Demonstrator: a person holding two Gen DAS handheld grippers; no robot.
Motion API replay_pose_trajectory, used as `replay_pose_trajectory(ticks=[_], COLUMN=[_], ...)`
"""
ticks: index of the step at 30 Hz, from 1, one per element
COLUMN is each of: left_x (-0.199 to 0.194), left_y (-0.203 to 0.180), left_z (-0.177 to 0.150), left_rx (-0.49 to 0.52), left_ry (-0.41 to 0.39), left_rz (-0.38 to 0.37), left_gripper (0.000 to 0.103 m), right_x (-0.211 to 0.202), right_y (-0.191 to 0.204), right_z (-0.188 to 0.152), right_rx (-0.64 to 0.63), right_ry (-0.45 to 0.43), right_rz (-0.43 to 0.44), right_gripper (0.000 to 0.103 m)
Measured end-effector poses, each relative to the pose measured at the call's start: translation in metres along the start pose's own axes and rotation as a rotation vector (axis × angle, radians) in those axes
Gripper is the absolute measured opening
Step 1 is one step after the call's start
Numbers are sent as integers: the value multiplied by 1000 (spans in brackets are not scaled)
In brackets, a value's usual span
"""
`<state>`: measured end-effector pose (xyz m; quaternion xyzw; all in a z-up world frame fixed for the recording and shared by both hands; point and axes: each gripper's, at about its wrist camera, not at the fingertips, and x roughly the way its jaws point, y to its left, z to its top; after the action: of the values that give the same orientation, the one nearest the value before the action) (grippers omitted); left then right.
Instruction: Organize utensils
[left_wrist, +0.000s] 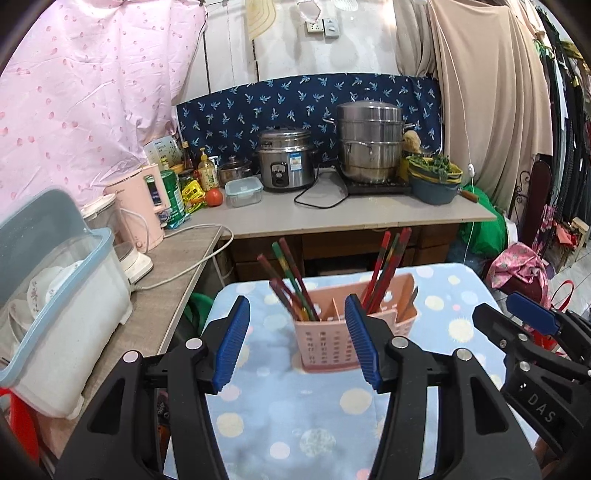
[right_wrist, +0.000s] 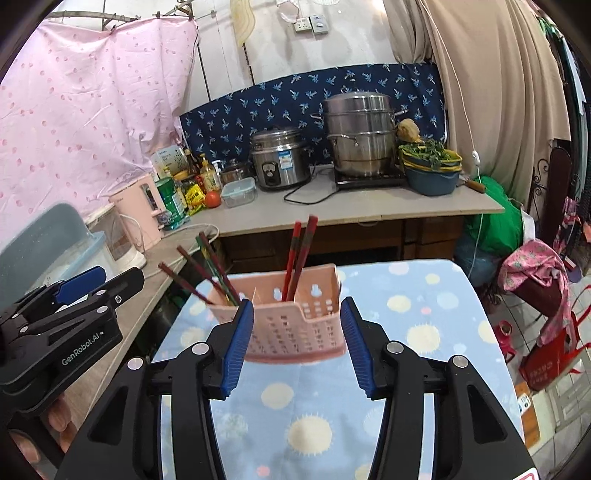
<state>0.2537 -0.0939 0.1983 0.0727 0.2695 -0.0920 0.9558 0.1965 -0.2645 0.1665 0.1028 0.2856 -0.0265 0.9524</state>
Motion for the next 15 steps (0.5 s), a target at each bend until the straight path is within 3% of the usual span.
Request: replay_pose_trajectory(ticks=[7,15], left_x=[-6,-8], left_y=[2,5], left_z=[-29,-55], left_rx=[-27,-50], left_ry=[52,91], left_rz=[-11,1], left_gripper=[55,65], right_x=[-7,-13], right_y=[2,12], right_z=[-31,-55], right_rx=[-13,-75], right_ry=[55,58], right_rz=[-37,-92], right_gripper=[48,61])
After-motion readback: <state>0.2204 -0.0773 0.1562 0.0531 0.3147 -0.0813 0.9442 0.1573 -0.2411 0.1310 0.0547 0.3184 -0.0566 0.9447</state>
